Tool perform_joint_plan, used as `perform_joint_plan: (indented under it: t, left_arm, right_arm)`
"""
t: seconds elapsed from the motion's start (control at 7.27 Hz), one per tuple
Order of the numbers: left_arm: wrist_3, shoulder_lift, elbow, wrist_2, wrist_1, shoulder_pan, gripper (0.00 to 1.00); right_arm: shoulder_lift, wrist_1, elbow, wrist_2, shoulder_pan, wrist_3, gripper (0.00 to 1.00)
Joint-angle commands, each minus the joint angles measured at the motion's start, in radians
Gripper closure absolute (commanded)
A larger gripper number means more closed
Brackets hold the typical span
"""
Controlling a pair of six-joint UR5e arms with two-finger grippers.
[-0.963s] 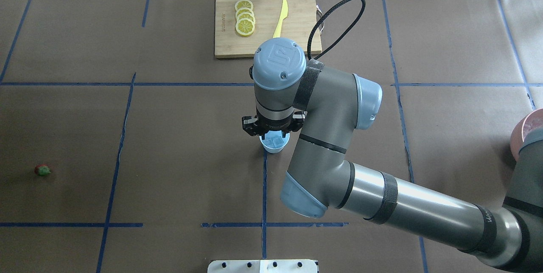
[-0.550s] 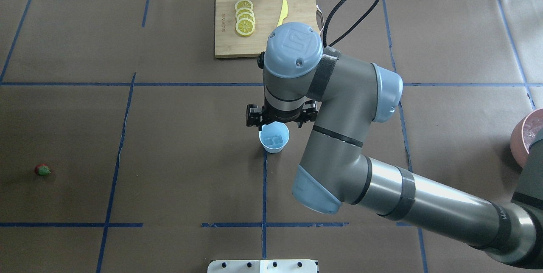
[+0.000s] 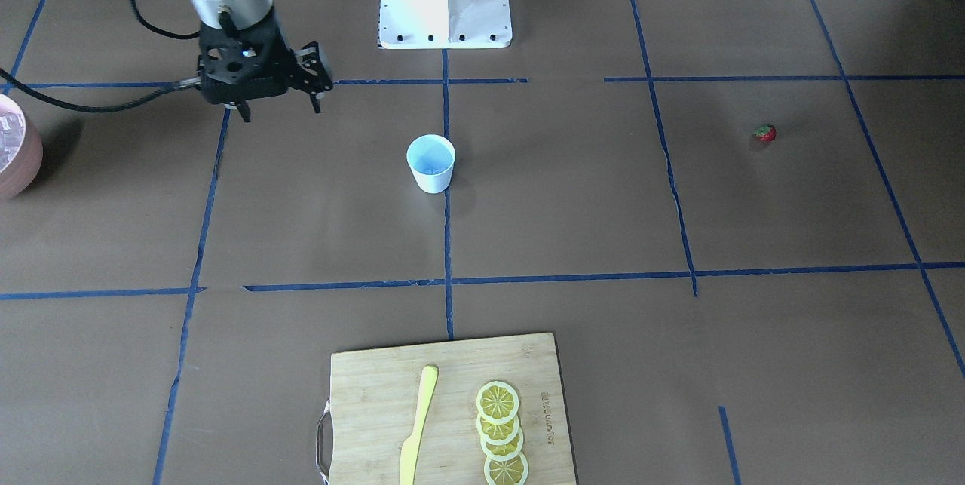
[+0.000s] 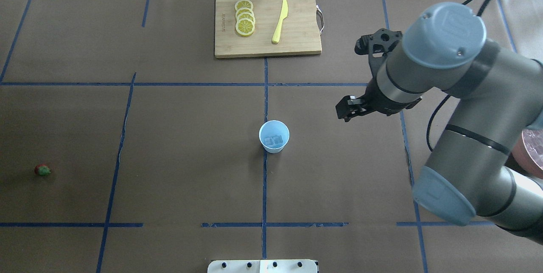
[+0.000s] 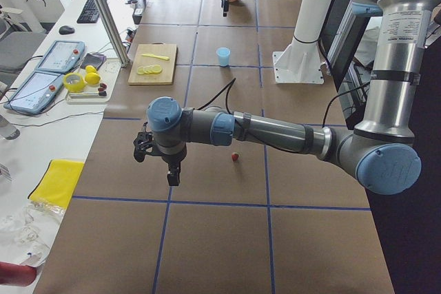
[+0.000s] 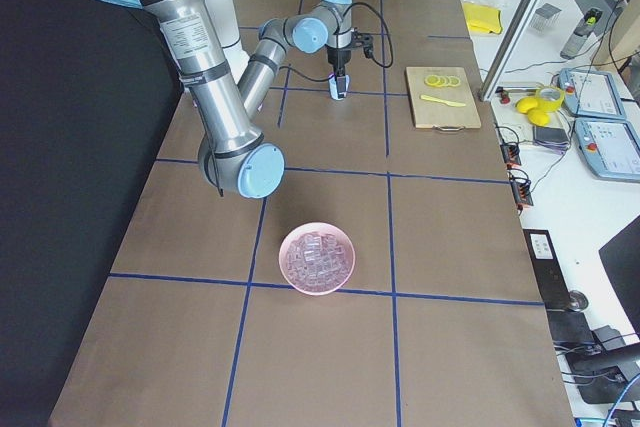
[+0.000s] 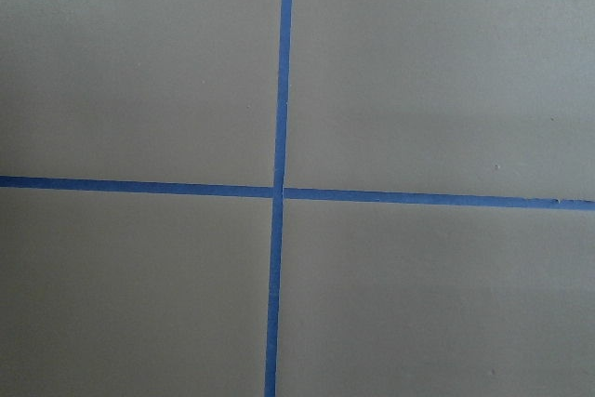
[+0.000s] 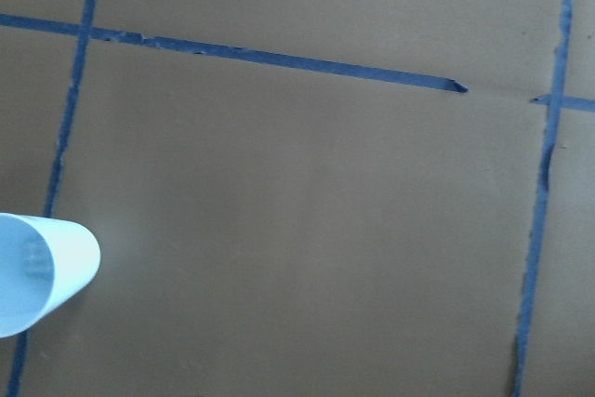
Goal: Put ice and strawberries in cup
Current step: 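Move the right gripper back toward the pink bowl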
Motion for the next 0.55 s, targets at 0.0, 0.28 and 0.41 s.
perform_joint_plan:
  t: [0.0,0.28,0.41]
  left_arm:
    - [-0.001,0.000,-0.003,0.000,0.001,0.000,0.00]
    - [-0.001,0.000,-0.003,0.000,0.001,0.000,0.00]
    - [-0.001,0.000,-0.003,0.000,0.001,0.000,0.00]
  right_arm:
    - [-0.251,0.130,0.067,0.060,0.129,-0.165,0.00]
    - [-0.538,0.429,0.054,0.158,0.254,-0.272,0.00]
    - [-0.612,0.495,0.010,0.221,0.337,-0.362,0.01]
